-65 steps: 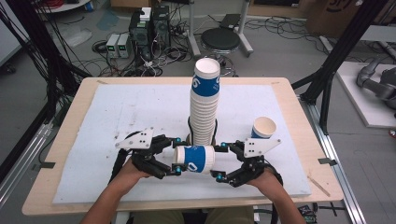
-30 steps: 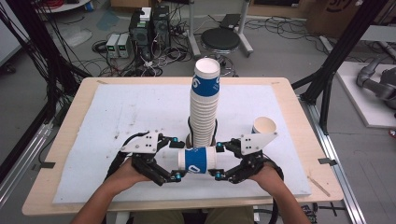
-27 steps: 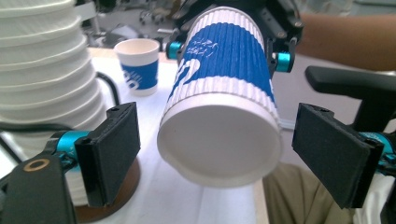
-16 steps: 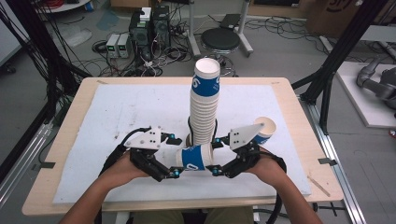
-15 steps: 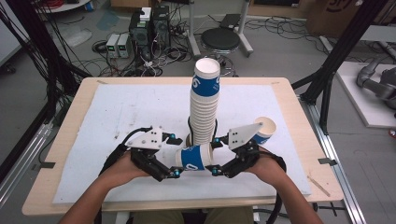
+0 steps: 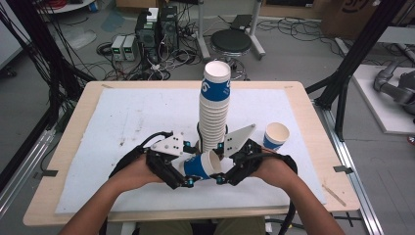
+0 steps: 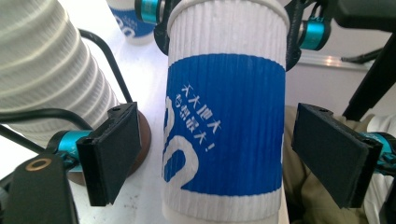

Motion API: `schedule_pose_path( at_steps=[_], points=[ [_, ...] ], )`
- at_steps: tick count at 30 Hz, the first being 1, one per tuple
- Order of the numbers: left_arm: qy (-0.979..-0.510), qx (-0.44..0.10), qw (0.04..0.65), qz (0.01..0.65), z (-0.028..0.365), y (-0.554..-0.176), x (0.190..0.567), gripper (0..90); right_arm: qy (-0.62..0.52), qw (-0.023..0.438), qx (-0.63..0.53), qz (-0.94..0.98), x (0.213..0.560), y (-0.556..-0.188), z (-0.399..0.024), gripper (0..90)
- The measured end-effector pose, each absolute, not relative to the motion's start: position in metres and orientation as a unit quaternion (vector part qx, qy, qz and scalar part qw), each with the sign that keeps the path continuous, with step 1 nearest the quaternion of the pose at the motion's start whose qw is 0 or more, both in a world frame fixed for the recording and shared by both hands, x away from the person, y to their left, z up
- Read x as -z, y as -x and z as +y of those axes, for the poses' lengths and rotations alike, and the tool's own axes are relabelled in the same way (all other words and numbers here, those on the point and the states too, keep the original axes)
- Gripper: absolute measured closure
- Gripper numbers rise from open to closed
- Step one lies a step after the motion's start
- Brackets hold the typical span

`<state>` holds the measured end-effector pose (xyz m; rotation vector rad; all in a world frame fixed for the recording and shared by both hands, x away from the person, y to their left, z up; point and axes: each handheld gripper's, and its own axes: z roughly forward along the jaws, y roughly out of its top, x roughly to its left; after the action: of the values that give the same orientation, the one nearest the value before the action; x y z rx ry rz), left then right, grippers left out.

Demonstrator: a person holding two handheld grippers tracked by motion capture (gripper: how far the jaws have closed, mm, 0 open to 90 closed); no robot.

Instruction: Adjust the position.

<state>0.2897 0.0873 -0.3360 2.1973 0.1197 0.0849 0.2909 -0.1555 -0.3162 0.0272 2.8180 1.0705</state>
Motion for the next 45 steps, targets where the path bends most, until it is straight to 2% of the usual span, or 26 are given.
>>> schedule_pose_path(
  at_steps=[15, 26, 30, 33, 36, 45],
  points=[
    [-0.923, 0.004, 0.383, 0.042, 0.063, -0.296, 0.343, 22.4, 0.01, 0.073, -0.283, 0.956, 0.314, -0.287, -0.14, 29.6],
    [-0.924, 0.018, 0.379, 0.041, 0.057, -0.295, 0.35, 28.8, 0.02, 0.069, -0.258, 0.964, 0.314, -0.285, -0.133, 28.5],
    [-0.92, 0.022, 0.389, 0.04, 0.058, -0.294, 0.352, 28.9, 0.022, 0.065, -0.257, 0.964, 0.314, -0.285, -0.133, 27.9],
    [-0.914, 0.02, 0.402, 0.04, 0.059, -0.294, 0.352, 27.4, 0.022, 0.063, -0.268, 0.961, 0.313, -0.285, -0.135, 23.7],
    [-0.909, 0.026, 0.414, 0.047, 0.062, -0.294, 0.353, 26.6, 0.012, 0.068, -0.308, 0.949, 0.311, -0.285, -0.141, 20.5],
    [-0.876, 0.023, 0.475, 0.079, 0.077, -0.293, 0.363, 24.8, -0.034, 0.053, -0.436, 0.898, 0.3, -0.287, -0.168, 20.4]
  ],
)
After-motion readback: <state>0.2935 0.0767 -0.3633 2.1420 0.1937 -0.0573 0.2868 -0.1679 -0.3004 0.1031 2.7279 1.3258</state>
